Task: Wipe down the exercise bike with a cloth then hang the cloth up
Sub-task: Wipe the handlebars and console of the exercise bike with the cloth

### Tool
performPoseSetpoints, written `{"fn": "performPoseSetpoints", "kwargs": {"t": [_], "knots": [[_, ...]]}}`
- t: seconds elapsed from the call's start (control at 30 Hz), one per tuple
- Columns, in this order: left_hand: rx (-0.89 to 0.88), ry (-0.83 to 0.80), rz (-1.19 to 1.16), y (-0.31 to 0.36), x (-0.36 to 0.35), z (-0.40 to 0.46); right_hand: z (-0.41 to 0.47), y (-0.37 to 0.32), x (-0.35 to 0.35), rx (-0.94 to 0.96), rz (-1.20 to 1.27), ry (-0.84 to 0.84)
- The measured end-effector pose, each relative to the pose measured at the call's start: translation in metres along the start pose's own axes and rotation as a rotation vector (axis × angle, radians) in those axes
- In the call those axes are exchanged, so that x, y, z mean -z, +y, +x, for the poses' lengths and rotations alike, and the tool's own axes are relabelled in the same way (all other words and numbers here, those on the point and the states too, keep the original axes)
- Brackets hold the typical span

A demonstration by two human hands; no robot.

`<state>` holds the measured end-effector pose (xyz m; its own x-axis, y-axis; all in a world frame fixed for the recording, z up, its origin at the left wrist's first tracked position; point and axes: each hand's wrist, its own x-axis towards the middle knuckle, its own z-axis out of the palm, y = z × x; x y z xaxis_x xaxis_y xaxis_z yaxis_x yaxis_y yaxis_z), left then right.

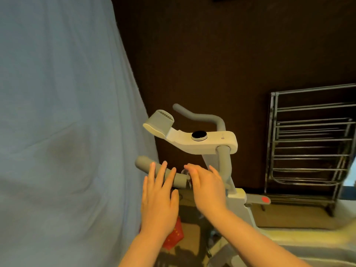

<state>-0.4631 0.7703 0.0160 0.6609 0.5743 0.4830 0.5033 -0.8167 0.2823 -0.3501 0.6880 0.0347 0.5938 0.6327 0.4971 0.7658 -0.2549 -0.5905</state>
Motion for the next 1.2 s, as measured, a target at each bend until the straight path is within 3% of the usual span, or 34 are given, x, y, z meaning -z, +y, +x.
{"fn": "performPoseSetpoints", "kwargs": {"t": [0.1,0.23,0.3,0.4,0.6,0.73,0.9,1.1,1.2], "knots": [[0.020,-0.025,-0.199,0.006,0.003,-0.009,-0.004,-0.005,0.010,-0.100,0.279,-0.094],[0.294,0.021,-0.741,0.022,0.018,-0.029,-0.024,-0.024,0.006,-0.144,0.762,-0.099],[0.410,-0.046,-1.028,0.025,0.024,-0.040,-0.035,-0.028,0.000,-0.126,0.825,-0.133],[0.492,-0.129,-1.189,0.024,0.029,-0.051,-0.048,-0.029,-0.012,-0.087,0.800,-0.231],[0.634,0.017,-1.100,0.034,0.036,-0.051,-0.041,-0.024,-0.004,-0.132,1.023,-0.466],[0.587,0.117,-0.856,0.049,0.036,-0.049,-0.037,0.000,0.010,-0.072,0.931,-0.455],[0.582,0.205,-0.769,0.080,0.031,-0.052,-0.035,0.052,0.040,-0.014,0.821,-0.407],[0.676,0.283,-0.601,0.104,0.006,-0.068,-0.032,0.107,0.068,-0.079,0.729,-0.376],[0.741,0.337,-0.456,0.111,0.000,-0.081,-0.026,0.130,0.079,0.016,0.583,-0.392]]}}
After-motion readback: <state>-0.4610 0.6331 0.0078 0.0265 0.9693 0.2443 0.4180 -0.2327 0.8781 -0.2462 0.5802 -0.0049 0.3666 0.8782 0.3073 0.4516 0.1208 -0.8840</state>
